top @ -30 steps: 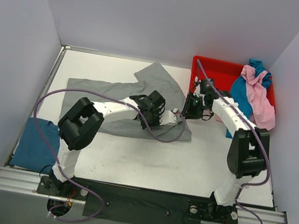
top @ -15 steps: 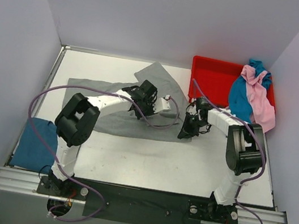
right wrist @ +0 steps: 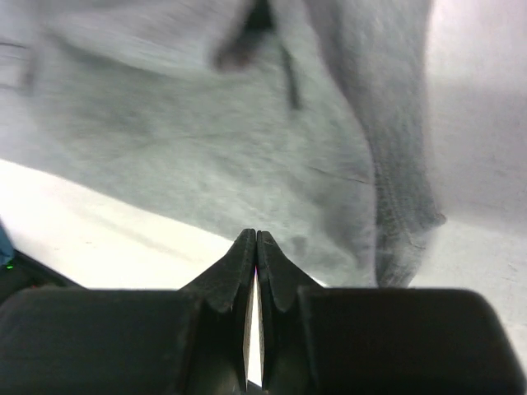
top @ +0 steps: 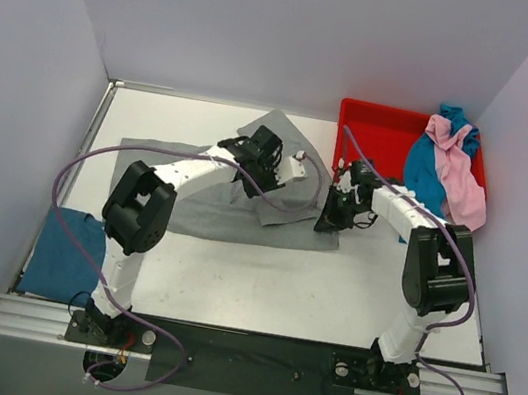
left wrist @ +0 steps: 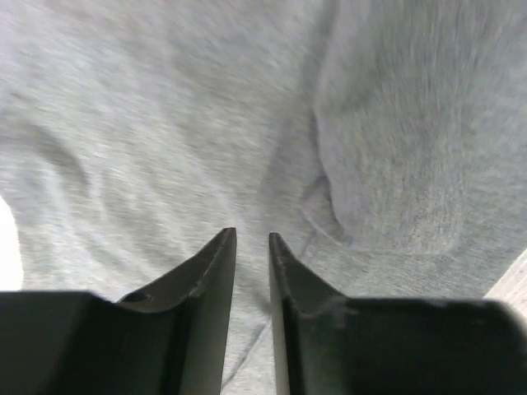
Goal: Fold and stack the t-shirts
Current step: Fold the flattened tshirt in 1/3 of the way
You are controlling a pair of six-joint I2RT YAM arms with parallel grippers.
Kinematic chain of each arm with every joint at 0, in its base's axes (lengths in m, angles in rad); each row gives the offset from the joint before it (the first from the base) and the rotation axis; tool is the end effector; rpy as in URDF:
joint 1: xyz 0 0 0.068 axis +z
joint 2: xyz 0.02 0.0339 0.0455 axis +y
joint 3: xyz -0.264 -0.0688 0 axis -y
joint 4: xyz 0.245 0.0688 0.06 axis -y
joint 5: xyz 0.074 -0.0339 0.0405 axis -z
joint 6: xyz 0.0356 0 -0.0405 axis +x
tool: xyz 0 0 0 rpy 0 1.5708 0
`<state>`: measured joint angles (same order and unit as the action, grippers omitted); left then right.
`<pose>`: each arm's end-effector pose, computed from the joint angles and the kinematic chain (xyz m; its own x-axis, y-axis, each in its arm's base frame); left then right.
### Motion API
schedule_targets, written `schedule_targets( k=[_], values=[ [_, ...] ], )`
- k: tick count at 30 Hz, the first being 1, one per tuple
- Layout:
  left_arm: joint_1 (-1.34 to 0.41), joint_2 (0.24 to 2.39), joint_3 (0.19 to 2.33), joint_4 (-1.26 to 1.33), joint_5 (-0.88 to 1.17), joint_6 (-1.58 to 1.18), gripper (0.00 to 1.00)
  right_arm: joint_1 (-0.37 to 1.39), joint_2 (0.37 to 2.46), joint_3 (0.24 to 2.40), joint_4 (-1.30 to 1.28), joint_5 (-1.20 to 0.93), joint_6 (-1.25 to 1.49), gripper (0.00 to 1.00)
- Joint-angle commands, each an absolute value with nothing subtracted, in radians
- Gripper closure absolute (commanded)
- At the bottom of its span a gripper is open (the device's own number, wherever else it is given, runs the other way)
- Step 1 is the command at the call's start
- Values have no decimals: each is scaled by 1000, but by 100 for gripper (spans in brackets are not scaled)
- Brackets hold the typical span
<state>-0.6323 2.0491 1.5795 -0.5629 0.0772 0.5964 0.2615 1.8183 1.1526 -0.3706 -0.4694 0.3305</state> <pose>0.3560 -0.2642 0.1965 -0.2242 0.8584 -0.4614 0.9029 0.3611 0.2332 0.3516 0.1108 0.1743 -0.9333 0.0498 -0.3555 -0.1589 0.8307 0.5335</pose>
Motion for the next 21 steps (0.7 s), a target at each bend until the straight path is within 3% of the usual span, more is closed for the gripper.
schedule_targets(
  k=[1, 5, 12, 21],
  values=[
    [-595, 1985, 1746, -679, 220, 531, 74, 261, 1749, 1252, -367, -573, 322, 100],
    [-624, 1986, 1715, -698, 374, 470, 91, 267, 1839, 1310, -324, -597, 386, 100],
    [-635, 2032, 1640, -542, 420, 359, 92, 270, 2020, 1456, -253, -588, 477, 100],
    [-621, 2098, 1554, -422, 272, 376, 92, 271, 2134, 1572, -244, -394, 492, 100]
  ],
)
